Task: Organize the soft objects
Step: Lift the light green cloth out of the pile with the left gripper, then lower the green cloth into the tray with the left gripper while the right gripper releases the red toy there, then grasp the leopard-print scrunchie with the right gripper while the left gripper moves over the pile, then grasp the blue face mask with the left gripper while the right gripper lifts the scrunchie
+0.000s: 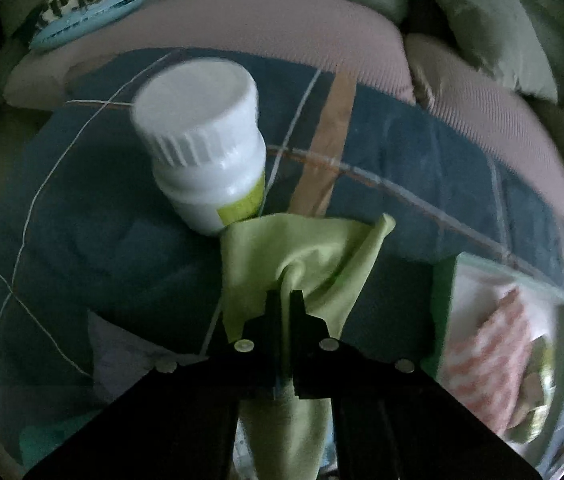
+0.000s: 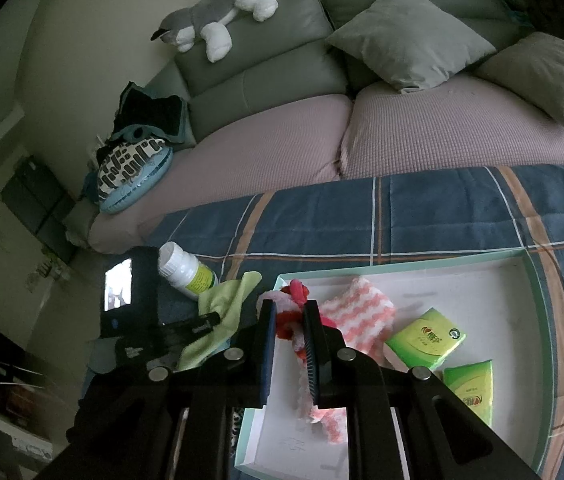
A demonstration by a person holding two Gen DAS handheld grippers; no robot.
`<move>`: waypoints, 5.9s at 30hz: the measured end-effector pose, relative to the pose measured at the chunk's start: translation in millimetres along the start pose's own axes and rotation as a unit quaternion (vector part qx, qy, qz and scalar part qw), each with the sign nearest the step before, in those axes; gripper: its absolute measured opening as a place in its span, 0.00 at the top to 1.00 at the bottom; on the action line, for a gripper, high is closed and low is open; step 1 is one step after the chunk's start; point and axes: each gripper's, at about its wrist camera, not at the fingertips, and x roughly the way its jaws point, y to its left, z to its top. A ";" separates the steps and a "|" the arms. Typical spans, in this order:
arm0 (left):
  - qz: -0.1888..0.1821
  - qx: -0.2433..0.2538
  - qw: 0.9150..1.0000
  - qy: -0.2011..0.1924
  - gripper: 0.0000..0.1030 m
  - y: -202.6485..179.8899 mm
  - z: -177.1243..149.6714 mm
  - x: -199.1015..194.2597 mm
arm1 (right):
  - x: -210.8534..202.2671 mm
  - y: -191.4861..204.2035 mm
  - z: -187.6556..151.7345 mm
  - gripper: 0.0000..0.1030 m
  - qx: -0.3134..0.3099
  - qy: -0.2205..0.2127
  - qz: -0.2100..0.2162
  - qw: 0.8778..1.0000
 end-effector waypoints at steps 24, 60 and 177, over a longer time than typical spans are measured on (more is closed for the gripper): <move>-0.148 0.147 0.971 -0.116 0.96 -129.2 -22.1 -114.1 | -45.6 -84.1 4.9 0.86 0.081 -0.046 -0.106 0.990; -0.079 0.111 0.990 -0.046 0.19 -122.7 -21.9 -63.0 | -11.7 -85.5 -2.3 0.49 0.045 0.046 -0.186 0.980; 0.033 0.135 0.984 0.109 0.57 -38.3 -35.0 24.1 | -11.1 0.4 -20.1 0.82 -0.007 0.054 0.014 0.998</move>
